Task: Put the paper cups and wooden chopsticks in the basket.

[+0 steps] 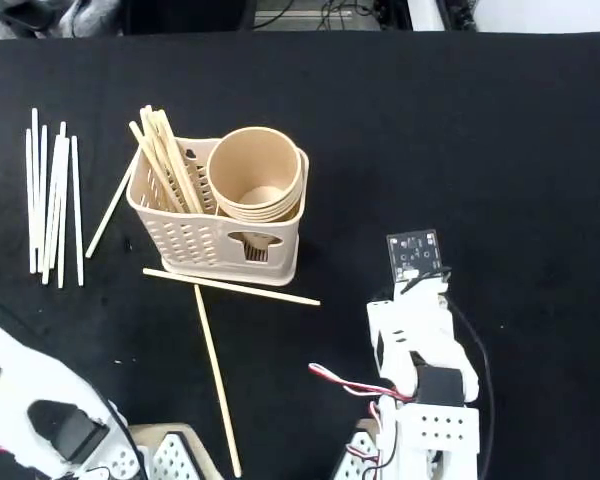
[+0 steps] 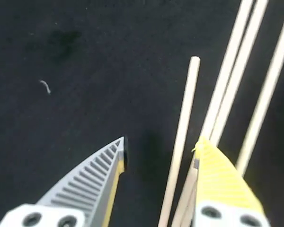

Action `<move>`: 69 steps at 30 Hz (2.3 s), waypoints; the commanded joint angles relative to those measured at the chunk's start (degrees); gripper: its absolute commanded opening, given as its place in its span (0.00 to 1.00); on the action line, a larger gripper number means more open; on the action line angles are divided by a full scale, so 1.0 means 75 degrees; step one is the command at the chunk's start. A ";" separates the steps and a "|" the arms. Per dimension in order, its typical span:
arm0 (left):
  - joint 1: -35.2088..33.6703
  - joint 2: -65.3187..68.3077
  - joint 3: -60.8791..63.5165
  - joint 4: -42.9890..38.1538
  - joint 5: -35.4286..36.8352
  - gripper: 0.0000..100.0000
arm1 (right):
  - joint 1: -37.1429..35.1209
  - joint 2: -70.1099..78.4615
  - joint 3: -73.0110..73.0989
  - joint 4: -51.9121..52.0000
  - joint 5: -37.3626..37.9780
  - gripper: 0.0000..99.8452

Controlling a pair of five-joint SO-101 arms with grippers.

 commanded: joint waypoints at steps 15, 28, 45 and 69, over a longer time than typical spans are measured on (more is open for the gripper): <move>0.0545 0.4419 -0.7437 0.2778 0.0070 0.19 | 0.0117 -0.0064 -0.0041 -0.0105 -0.0023 0.02; 0.0416 0.4818 -0.7601 0.2942 0.0059 0.04 | 0.0141 -0.0064 -0.0041 -0.0105 -0.0023 0.02; 0.0041 0.0574 -0.6992 0.5873 0.0973 0.03 | 0.0141 -0.0064 -0.0053 -0.0105 -0.0023 0.02; 0.4413 -1.3890 0.7519 -0.0973 0.2673 0.03 | 0.0141 -0.0064 -0.0053 -0.0117 -0.0023 0.02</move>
